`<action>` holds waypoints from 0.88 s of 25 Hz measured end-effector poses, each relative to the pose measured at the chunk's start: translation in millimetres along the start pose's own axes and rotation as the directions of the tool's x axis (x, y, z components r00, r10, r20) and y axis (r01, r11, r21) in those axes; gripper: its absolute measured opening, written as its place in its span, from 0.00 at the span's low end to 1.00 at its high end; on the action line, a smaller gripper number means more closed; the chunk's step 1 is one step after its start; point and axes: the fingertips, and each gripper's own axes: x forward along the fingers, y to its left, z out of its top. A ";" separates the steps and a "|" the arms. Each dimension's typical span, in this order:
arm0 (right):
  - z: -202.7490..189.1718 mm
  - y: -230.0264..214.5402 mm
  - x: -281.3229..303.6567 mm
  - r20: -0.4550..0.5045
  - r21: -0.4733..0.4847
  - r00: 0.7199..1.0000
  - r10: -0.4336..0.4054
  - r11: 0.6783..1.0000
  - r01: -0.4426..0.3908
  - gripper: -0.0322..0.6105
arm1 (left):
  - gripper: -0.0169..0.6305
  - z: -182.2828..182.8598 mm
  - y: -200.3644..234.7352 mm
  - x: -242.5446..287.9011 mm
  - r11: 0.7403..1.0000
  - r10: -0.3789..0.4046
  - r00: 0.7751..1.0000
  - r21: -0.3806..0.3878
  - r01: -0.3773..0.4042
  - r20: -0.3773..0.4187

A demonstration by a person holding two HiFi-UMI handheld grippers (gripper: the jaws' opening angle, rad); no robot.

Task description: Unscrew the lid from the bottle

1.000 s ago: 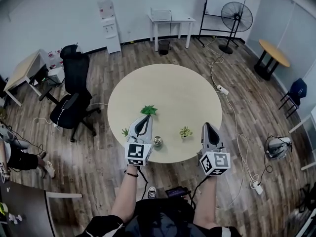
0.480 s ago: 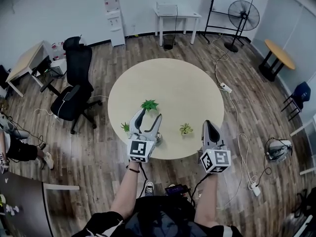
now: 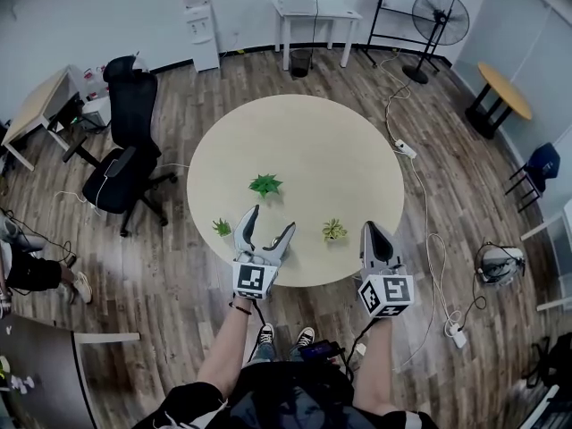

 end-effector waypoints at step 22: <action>-97.1 1.1 -3.5 -0.151 0.148 0.986 0.073 0.988 -0.051 0.06 | 0.68 -285.9 -49.2 -15.5 0.984 -0.077 0.927 -0.179 0.010 -0.367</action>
